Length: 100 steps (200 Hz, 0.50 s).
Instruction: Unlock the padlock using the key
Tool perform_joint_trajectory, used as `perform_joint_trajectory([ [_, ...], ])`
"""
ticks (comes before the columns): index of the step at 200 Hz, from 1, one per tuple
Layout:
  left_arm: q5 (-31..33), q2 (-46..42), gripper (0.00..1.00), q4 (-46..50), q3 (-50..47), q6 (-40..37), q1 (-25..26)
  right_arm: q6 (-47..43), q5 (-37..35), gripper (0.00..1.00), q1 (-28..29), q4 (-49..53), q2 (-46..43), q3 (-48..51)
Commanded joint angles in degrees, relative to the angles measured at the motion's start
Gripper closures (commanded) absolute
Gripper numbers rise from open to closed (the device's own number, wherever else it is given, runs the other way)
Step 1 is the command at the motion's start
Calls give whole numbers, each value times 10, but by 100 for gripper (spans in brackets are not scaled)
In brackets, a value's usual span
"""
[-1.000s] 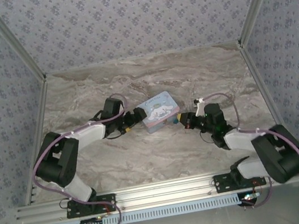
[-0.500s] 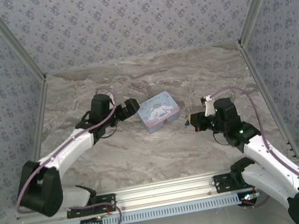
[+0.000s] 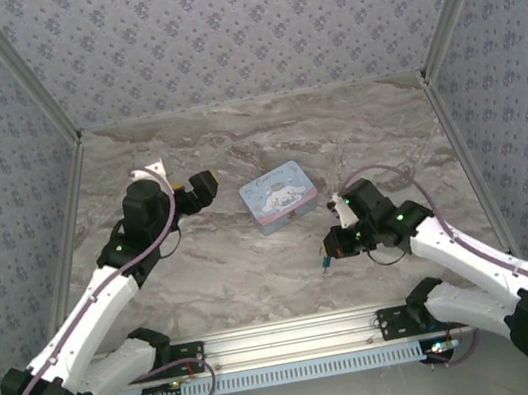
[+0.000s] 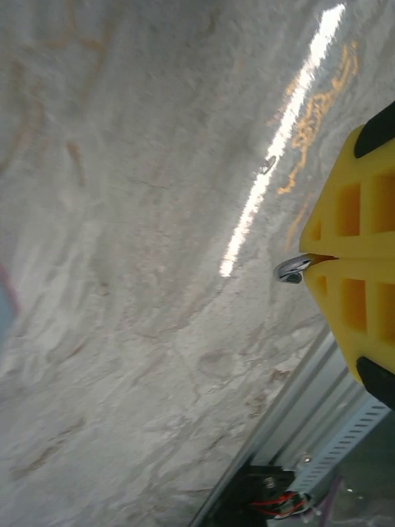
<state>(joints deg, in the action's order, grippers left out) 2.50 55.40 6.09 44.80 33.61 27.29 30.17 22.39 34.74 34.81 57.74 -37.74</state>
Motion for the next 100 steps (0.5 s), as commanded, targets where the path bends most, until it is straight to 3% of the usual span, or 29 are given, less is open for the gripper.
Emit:
perform_joint_trajectory([
  [1,34,-18,1,19,-8,-18,-8,33,9,100,23,12,29,1],
  [100,35,-43,1,30,-25,-17,-20,36,10,100,57,-108,214,-25],
])
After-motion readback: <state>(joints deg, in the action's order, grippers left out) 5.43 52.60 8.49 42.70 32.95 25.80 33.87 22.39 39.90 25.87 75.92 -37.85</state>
